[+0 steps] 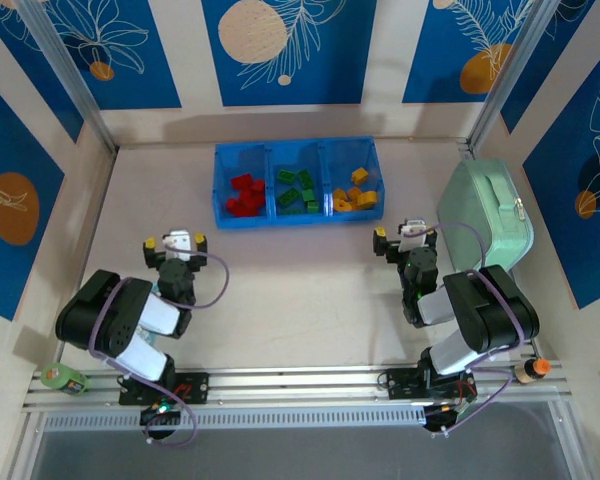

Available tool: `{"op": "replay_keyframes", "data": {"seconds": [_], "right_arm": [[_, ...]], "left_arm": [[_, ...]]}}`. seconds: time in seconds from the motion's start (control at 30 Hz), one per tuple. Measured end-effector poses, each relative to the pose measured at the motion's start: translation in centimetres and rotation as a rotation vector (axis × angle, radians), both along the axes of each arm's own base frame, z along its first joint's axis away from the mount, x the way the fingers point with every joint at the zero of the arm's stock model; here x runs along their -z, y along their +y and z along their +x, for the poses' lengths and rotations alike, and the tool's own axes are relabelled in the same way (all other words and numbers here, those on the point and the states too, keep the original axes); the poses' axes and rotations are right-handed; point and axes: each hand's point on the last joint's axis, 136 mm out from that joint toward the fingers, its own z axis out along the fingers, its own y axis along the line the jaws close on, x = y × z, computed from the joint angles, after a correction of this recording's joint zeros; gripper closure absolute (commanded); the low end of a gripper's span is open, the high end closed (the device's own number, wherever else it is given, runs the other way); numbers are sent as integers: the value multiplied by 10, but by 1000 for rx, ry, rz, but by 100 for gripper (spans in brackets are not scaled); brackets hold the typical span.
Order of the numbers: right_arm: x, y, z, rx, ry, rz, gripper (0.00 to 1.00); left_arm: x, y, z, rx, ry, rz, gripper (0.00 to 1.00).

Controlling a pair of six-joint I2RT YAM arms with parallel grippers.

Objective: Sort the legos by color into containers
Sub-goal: Reset both arms

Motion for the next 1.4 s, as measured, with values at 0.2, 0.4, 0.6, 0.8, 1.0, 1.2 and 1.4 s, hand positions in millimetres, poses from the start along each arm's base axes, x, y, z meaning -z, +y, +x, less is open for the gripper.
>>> {"op": "replay_keyframes", "data": {"seconds": [0.2, 0.4, 0.6, 0.8, 1.0, 1.2, 1.4], "right_arm": [[4, -5, 2, -12, 20, 14, 1], [7, -10, 19, 7, 64, 36, 1], [14, -10, 19, 7, 100, 36, 1], [20, -11, 19, 11, 129, 41, 1], [16, -32, 38, 51, 170, 113, 1], [23, -35, 35, 55, 205, 141, 1], [24, -33, 35, 49, 212, 150, 1]], "left_arm": [[-1, -14, 4, 61, 6, 42, 0], [-5, -17, 9, 78, -2, 46, 0], [-4, -12, 23, 85, 41, 29, 0], [3, 4, 36, 71, 79, -40, 0], [18, 10, 43, 76, 155, -100, 0], [22, 9, 43, 89, 173, -129, 0], [22, 8, 44, 95, 173, -131, 0]]}}
